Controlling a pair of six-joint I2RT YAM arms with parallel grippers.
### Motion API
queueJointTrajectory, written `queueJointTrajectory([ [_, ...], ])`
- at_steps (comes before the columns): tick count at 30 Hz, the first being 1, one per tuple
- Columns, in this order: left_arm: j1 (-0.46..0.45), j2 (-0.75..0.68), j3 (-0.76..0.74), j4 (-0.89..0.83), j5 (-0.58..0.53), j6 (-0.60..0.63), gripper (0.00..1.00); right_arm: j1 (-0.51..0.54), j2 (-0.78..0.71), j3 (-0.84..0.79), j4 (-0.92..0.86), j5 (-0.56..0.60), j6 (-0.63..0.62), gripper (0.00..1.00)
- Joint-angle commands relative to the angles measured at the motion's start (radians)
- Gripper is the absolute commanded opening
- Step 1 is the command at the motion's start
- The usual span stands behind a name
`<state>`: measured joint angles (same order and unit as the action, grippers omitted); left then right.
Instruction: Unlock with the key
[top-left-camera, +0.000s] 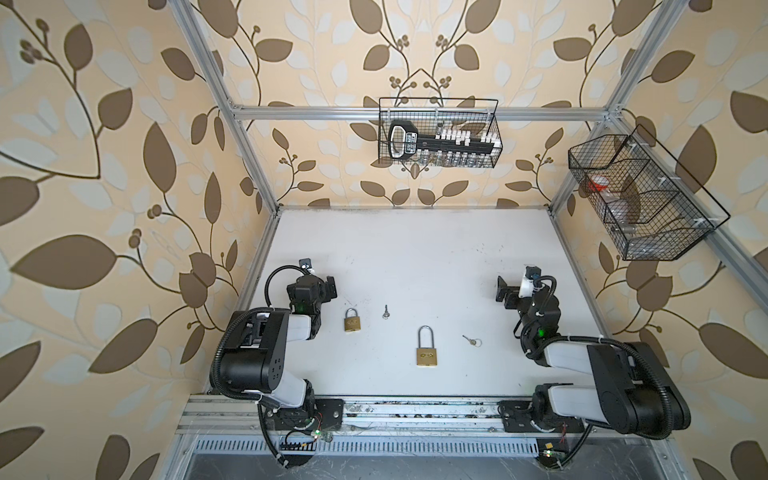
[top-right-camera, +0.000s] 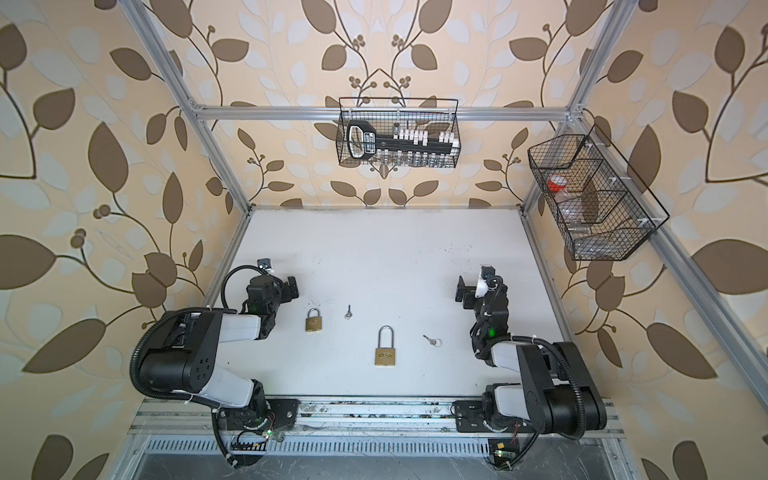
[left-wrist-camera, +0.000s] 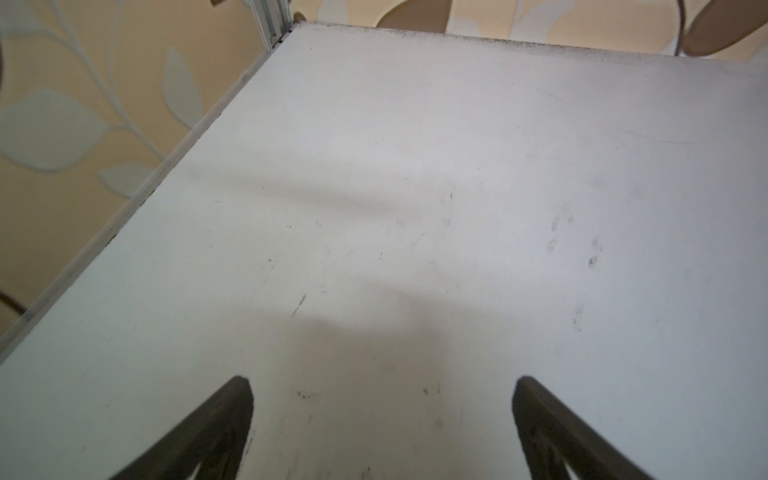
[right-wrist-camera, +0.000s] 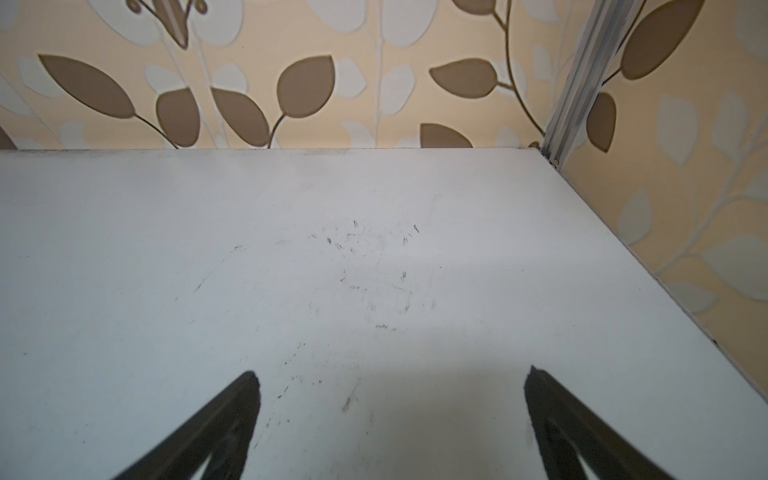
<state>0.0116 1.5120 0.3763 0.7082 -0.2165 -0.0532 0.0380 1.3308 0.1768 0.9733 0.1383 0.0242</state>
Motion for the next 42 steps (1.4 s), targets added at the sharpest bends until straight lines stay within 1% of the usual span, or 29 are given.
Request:
queueJointTrajectory([
  [1,-0.016,-0.025,-0.005,0.055,-0.011,0.018,0.99,0.004,0.007,0.015,0.011,0.014,-0.022,1.0],
  [15,-0.023,-0.033,-0.019,0.078,-0.02,0.023,0.99,0.009,0.003,0.01,0.017,0.019,-0.024,1.0],
  [17,-0.034,-0.063,-0.021,0.055,-0.042,0.024,0.99,0.02,-0.009,-0.001,0.031,0.04,-0.03,1.0],
  [18,-0.044,-0.102,-0.021,0.037,-0.069,0.027,0.99,0.03,-0.031,-0.008,0.028,0.071,-0.027,1.0],
  [19,-0.066,-0.135,-0.008,-0.017,-0.116,0.032,0.99,0.041,-0.062,-0.015,0.025,0.107,-0.033,1.0],
  [20,-0.1,-0.173,0.019,-0.1,-0.161,0.043,0.99,0.08,-0.116,-0.004,-0.037,0.173,-0.049,1.0],
  [22,-0.17,-0.225,0.077,-0.246,-0.253,0.044,0.96,0.175,-0.213,0.031,-0.169,0.285,-0.105,1.0],
  [23,-0.204,-0.243,0.11,-0.322,-0.293,0.015,0.96,0.235,-0.251,0.051,-0.22,0.354,-0.117,1.0],
  [24,-0.228,-0.26,0.156,-0.423,-0.302,-0.031,0.94,0.263,-0.286,0.082,-0.296,0.368,-0.094,1.0],
  [25,-0.244,-0.27,0.204,-0.522,-0.293,-0.067,0.91,0.271,-0.31,0.121,-0.39,0.338,-0.061,1.0],
  [26,-0.263,-0.276,0.259,-0.613,-0.279,-0.112,0.88,0.275,-0.327,0.172,-0.496,0.316,-0.028,0.95],
  [27,-0.282,-0.282,0.291,-0.656,-0.233,-0.148,0.86,0.29,-0.335,0.222,-0.59,0.313,-0.01,0.93],
  [29,-0.312,-0.296,0.323,-0.691,-0.12,-0.227,0.84,0.34,-0.351,0.282,-0.696,0.308,0.002,0.93],
  [31,-0.335,-0.294,0.353,-0.719,0.029,-0.297,0.83,0.396,-0.354,0.343,-0.812,0.296,0.04,0.93],
  [33,-0.386,-0.268,0.388,-0.759,0.11,-0.377,0.83,0.45,-0.343,0.402,-0.935,0.299,0.097,0.91],
  [34,-0.414,-0.257,0.392,-0.751,0.155,-0.396,0.82,0.464,-0.337,0.421,-0.977,0.274,0.123,0.91],
  [35,-0.451,-0.241,0.394,-0.743,0.198,-0.401,0.8,0.48,-0.327,0.434,-1.017,0.244,0.137,0.9],
  [38,-0.535,-0.203,0.391,-0.703,0.272,-0.4,0.77,0.51,-0.302,0.435,-1.111,0.209,0.181,0.82],
  [40,-0.574,-0.187,0.368,-0.637,0.316,-0.381,0.73,0.511,-0.309,0.4,-1.137,0.177,0.206,0.78],
  [41,-0.596,-0.183,0.345,-0.586,0.335,-0.36,0.72,0.51,-0.319,0.39,-1.157,0.154,0.245,0.77],
  [42,-0.621,-0.182,0.317,-0.531,0.346,-0.334,0.71,0.503,-0.329,0.387,-1.175,0.102,0.27,0.77],
])
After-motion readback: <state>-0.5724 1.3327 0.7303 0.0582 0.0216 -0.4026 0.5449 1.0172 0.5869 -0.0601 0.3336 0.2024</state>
